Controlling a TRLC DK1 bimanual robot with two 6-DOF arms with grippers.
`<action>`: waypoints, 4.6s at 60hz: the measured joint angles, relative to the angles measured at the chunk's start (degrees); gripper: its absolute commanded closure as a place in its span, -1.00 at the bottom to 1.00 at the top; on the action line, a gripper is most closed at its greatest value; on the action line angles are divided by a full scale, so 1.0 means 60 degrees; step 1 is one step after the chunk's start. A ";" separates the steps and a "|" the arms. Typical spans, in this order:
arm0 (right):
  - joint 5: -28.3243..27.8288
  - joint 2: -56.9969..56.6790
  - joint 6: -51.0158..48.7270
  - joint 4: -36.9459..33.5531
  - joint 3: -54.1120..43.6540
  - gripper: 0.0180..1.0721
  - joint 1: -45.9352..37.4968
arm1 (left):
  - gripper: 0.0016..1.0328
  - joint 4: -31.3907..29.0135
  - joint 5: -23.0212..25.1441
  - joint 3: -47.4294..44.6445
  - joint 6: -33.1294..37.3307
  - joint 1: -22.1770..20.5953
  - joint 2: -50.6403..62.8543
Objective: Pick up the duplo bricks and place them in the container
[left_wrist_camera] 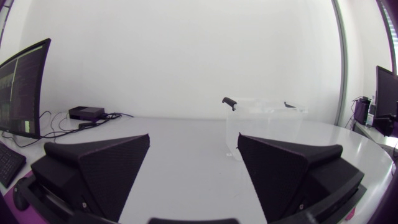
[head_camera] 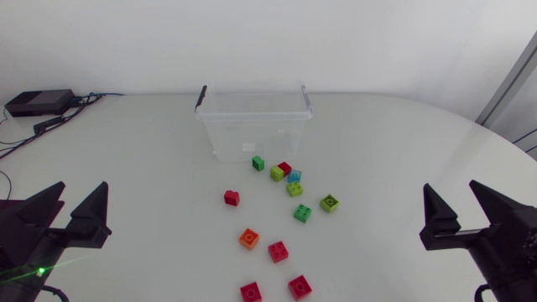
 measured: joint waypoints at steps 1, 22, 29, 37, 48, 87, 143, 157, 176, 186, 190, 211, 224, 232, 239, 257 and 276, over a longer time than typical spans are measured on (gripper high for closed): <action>0.0000 0.0000 0.0000 0.0004 0.0000 -0.90 0.0011 | -0.91 0.0004 -0.0018 0.0000 0.0004 0.0004 0.0000; 0.0004 0.0000 0.0000 0.0361 0.0007 -0.90 0.0346 | -0.86 0.0076 -0.0025 0.0259 0.0004 0.0029 0.0015; 0.0004 0.0149 0.0000 0.0437 0.0153 -0.89 0.0408 | -0.86 0.0091 -0.0025 0.0914 0.0004 0.0029 0.0488; 0.0044 0.1009 -0.0004 0.0583 0.0754 -0.90 0.0408 | -0.86 0.0113 -0.0025 0.1872 0.0004 0.0018 0.1668; 0.0036 0.2721 -0.0004 0.0576 0.1851 -0.90 0.0415 | -0.86 -0.0328 -0.0025 0.3421 0.0007 -0.0492 0.3865; -0.0368 0.6790 0.0211 -0.1905 0.3931 -0.90 0.1377 | -0.88 -0.6080 -0.0452 0.7512 0.2320 -0.5391 1.1872; -0.1435 1.0389 -0.1304 -0.2641 0.4849 -0.90 0.2532 | -0.75 -0.6379 -0.0696 0.8357 0.2284 -1.0021 1.5453; -0.1435 1.0899 -0.1304 -0.2280 0.4936 -0.90 0.2539 | -0.58 -0.6382 -0.0448 0.8411 0.2218 -1.0149 1.5861; -0.1428 1.2029 -0.1304 -0.1851 0.5198 -0.89 0.3027 | 0.08 -0.6499 0.0073 0.8874 0.2153 -1.0116 1.6546; -0.1348 1.3256 -0.1537 -0.1526 0.5646 -0.89 0.3104 | 0.22 -0.6655 0.0321 0.8910 0.2153 -1.0040 1.6782; -0.1319 1.3715 -0.1676 -0.1384 0.5807 -0.89 0.3096 | 0.27 -0.6670 0.0412 0.8910 0.2153 -1.0036 1.6782; -0.1322 1.5540 -0.2408 -0.0962 0.6728 -0.78 0.2685 | 0.55 -0.6666 0.0776 0.8907 0.2157 -0.9770 1.6666; -0.1322 1.6047 -0.2630 -0.0776 0.6929 -0.67 0.2590 | 0.55 -0.6674 0.0776 0.8907 0.2157 -0.9748 1.6444; -0.1326 1.6225 -0.2707 -0.0739 0.6998 -0.38 0.2590 | 0.55 -0.6739 0.0787 0.8907 0.2164 -0.9548 1.5850; -0.1395 1.6258 -0.2809 -0.0714 0.7049 -0.02 0.2590 | 0.55 -0.6819 0.0820 0.8921 0.2193 -0.9034 1.5074; -0.1698 1.6232 -0.2881 -0.0783 0.7049 0.47 0.2750 | 0.55 -0.6732 0.0820 1.0178 0.2226 -0.6954 1.3599; -0.1719 1.4262 -0.2878 -0.1887 0.7023 0.47 0.2903 | 0.54 -0.3931 0.0849 1.0444 0.1931 -0.5493 1.3449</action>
